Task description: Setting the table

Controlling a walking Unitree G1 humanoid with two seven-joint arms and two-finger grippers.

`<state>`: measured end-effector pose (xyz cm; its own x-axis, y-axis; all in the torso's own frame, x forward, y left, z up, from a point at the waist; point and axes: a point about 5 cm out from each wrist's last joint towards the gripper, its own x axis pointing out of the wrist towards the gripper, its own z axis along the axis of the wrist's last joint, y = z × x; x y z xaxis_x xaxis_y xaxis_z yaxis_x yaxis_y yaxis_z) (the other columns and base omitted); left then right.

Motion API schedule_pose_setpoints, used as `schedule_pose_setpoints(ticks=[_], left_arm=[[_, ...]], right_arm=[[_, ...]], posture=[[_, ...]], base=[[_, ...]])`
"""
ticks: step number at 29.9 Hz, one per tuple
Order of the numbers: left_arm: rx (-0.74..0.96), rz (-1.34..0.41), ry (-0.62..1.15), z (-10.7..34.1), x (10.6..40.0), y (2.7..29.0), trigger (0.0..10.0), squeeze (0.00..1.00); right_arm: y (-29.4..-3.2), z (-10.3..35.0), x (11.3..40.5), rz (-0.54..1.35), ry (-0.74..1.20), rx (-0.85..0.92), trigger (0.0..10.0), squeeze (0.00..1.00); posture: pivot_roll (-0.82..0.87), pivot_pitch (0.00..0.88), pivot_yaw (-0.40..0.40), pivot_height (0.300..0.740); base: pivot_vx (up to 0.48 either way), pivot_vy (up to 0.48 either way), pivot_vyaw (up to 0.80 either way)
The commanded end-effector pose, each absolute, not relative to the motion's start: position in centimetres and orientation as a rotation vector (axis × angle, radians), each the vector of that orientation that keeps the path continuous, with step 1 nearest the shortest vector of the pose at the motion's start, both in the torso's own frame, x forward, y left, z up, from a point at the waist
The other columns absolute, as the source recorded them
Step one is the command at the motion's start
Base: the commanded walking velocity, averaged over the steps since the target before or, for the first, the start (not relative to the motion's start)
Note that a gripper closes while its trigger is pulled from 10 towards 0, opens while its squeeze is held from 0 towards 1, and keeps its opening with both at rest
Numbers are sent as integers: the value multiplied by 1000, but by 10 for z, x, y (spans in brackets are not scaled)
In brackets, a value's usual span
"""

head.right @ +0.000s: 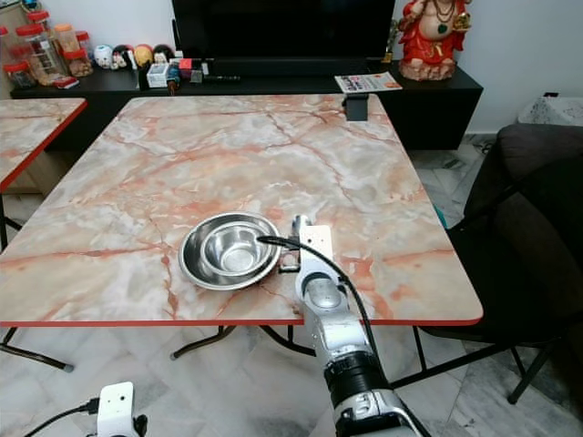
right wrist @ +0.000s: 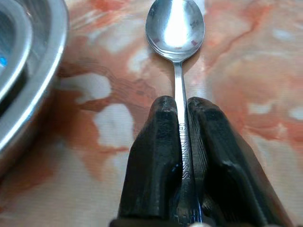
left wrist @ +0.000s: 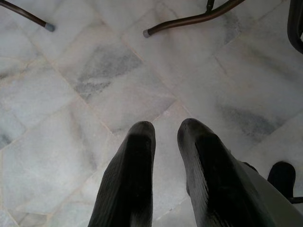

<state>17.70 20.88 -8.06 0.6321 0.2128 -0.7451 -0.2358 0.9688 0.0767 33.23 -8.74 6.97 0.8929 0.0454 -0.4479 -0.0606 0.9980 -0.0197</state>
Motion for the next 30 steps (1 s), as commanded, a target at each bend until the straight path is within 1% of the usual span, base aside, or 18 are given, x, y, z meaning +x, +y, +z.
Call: schedule_pose_setpoints(ticks=[1,16,17,18,20,21,30], left_arm=[[-29,270,869,-82,175,212,10000,0],[-27,266,876,-82,174,212,10000,0],[-27,266,876,-82,174,212,10000,0],[-25,266,877,-82,174,212,10000,0],[-25,266,877,-82,174,213,10000,0],[-23,266,878,-82,174,213,10000,0],[-20,258,877,-82,175,211,10000,0]], right_arm=[[-86,74,336,50,447,-27,10000,0],[-88,69,338,26,455,-25,10000,0],[-88,69,338,27,454,-24,10000,282],[-87,69,338,30,452,-20,10000,906],[-87,69,339,32,451,-18,10000,906],[-87,69,339,33,449,-16,10000,1000],[-84,74,341,43,416,3,10000,1000]], posture=[[-32,0,13,709],[-25,0,18,709],[-26,0,18,709],[-27,0,18,709],[-26,0,18,709],[-26,0,18,709],[-28,0,18,709]], base=[[0,0,0],[0,0,0],[0,0,0],[0,0,0],[0,0,0],[0,0,0],[0,0,0]])
